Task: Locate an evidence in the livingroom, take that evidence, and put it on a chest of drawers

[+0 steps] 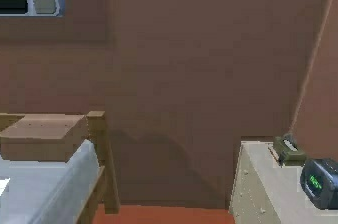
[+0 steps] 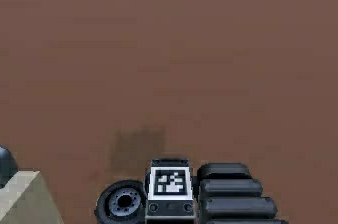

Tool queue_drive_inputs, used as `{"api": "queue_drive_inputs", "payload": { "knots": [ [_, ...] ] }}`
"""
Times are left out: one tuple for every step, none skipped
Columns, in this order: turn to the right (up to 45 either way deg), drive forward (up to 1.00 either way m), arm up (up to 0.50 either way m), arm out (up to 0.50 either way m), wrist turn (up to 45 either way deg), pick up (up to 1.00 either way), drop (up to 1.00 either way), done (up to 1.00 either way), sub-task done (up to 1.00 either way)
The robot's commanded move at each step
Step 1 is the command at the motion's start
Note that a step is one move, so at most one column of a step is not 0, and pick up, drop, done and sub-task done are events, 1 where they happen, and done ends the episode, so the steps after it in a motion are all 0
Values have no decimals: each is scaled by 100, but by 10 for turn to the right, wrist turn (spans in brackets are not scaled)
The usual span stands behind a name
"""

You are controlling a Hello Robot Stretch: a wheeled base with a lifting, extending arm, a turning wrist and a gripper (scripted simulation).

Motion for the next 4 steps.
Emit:
{"api": "queue_drive_inputs", "payload": {
  "knots": [
    [0,80,0,0,0,0,0,0,0],
    [-450,0,0,0,0,0,0,0,0],
    [-450,0,0,0,0,0,0,0,0],
    [-30,0,0,0,0,0,0,0,0]
  ]
}}
